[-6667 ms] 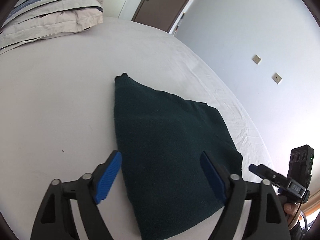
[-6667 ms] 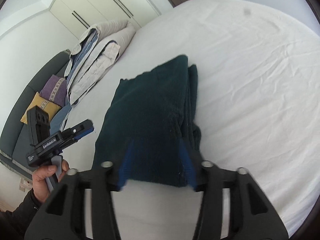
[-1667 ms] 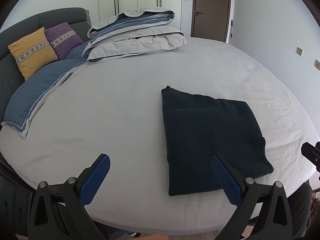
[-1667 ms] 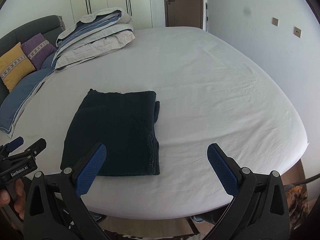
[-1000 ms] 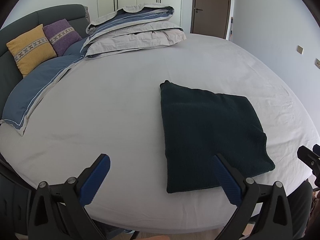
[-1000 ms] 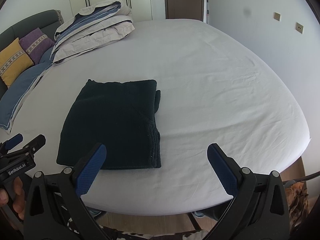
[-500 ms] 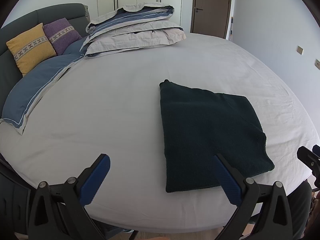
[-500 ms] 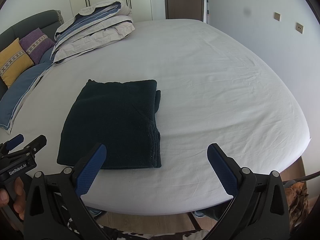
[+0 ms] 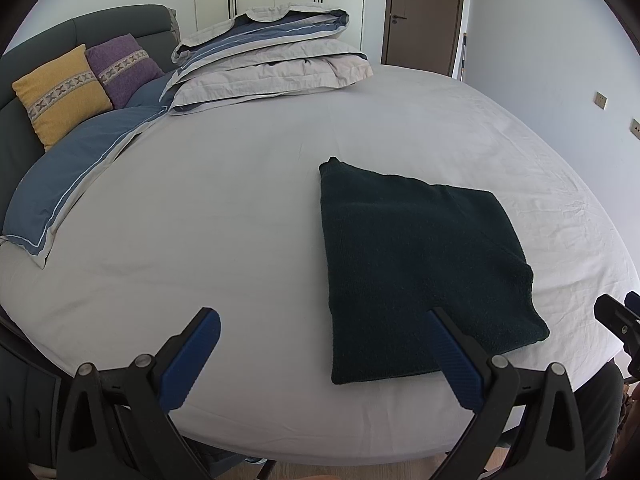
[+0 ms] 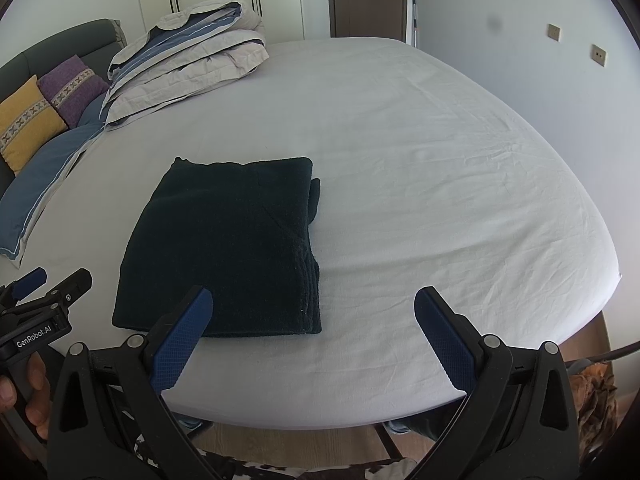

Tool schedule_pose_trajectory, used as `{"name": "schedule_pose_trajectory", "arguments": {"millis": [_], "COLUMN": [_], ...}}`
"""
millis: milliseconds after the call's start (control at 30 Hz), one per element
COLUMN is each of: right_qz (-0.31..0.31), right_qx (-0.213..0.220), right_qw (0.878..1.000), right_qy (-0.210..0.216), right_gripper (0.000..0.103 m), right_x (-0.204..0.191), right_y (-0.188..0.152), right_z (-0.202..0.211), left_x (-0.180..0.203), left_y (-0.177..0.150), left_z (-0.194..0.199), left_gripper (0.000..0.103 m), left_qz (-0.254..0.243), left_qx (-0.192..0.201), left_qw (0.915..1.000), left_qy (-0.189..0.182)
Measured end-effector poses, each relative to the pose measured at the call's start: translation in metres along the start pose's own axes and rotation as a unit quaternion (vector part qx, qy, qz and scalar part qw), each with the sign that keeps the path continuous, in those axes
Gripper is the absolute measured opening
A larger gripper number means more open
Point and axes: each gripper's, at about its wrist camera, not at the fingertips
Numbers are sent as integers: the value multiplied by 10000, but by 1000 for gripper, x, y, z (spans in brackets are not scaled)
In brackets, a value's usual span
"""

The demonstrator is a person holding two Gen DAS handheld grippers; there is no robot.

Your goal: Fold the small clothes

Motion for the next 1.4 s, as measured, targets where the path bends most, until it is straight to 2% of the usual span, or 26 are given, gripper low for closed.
{"name": "schedule_pose_trajectory", "arguments": {"millis": [1400], "right_qz": [-18], "right_qx": [-80], "right_qw": [10000], "right_qy": [24], "right_gripper": [103], "right_x": [0], "right_y": [-8], "right_z": [-2], "left_x": [-1], "left_y": [-2], "left_z": [-1], "left_gripper": [103], "left_qz": [10], "left_qx": [-36], "left_qw": [10000], "left_qy": [-4]}}
Point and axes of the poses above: each gripper's, at about its wrist camera, not at the fingertips, and z roughly against the way its jaws point, x to its right, y to its top, and after that the axes turned 6 degrees about -y, right-handed
